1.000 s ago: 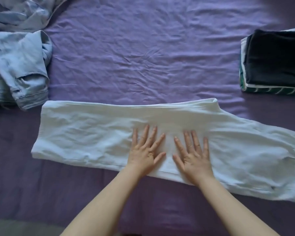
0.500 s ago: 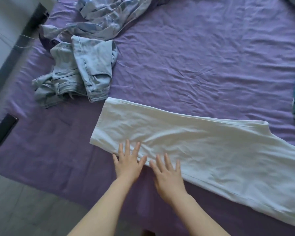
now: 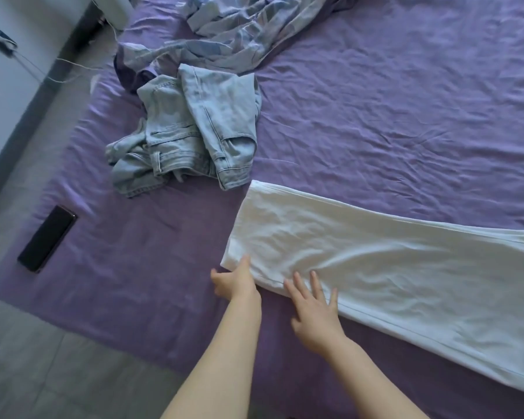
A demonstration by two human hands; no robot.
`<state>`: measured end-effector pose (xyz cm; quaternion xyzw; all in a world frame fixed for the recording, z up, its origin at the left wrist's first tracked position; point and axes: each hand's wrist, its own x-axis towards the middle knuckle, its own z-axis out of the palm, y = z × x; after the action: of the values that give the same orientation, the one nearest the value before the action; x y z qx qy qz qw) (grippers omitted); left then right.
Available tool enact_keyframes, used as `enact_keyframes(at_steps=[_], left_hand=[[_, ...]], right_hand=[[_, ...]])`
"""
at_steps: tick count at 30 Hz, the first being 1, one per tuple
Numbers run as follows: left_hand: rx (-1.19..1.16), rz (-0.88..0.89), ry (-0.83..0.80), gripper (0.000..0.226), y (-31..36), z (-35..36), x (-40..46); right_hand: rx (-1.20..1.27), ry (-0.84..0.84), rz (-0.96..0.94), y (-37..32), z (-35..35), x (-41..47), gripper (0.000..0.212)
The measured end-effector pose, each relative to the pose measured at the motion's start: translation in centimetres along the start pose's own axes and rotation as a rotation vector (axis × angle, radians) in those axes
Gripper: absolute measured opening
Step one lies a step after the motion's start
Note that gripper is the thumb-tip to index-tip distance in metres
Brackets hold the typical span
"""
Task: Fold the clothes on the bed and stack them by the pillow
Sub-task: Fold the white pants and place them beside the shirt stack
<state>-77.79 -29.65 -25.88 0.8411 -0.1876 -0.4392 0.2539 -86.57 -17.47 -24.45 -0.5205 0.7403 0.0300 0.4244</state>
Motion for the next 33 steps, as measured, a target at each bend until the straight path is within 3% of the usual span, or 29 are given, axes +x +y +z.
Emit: enact_keyframes(at_steps=[4,8,10,14,15,17,19,21,25,29,33], left_hand=[[-0.258,-0.005,-0.229,0.049,0.9,-0.7,-1.1],[-0.018,0.394,-0.29,0.018,2.4,-0.5,-5.1],[0.167,0.645,-0.32,0.016,2.3,0.0,-7.4],[0.382,1.099,-0.462,0.022,0.2,1.1,-12.0],[0.444,1.193,-0.51,0.023,-0.6,1.5,-12.8],[0.558,1.331,-0.591,0.034,-2.4,2.3,-14.2],[0.644,1.435,-0.655,0.037,-3.8,3.0,-15.4],[0.684,1.538,-0.706,0.026,-5.2,3.6,-17.2],[0.821,1.685,-0.801,0.024,-8.7,5.4,-20.4],[0.882,1.777,-1.01,0.043,-12.2,6.3,-22.5],[0.878,1.774,-0.933,0.052,-12.7,7.7,-22.3]], right_hand=[[0.155,0.122,0.071,0.0,-0.2,-0.4,0.071],[0.177,0.059,0.079,0.7,-0.6,-0.7,0.071],[0.492,0.039,0.079,1.3,-1.7,-0.6,0.059],[1.492,0.19,0.191,3.6,-6.3,-2.0,0.031],[1.642,0.212,0.169,4.5,-7.4,-2.5,0.03],[1.804,0.256,0.092,7.1,-9.5,-3.5,0.051],[1.804,0.306,0.083,9.1,-11.0,-3.9,0.064],[1.61,0.388,0.202,11.2,-11.2,-4.6,0.072],[1.341,0.544,0.394,15.4,-9.6,-6.6,0.055],[1.15,0.684,0.482,20.1,-8.0,-8.8,0.05],[1.061,0.755,0.545,23.8,-6.4,-10.6,0.056]])
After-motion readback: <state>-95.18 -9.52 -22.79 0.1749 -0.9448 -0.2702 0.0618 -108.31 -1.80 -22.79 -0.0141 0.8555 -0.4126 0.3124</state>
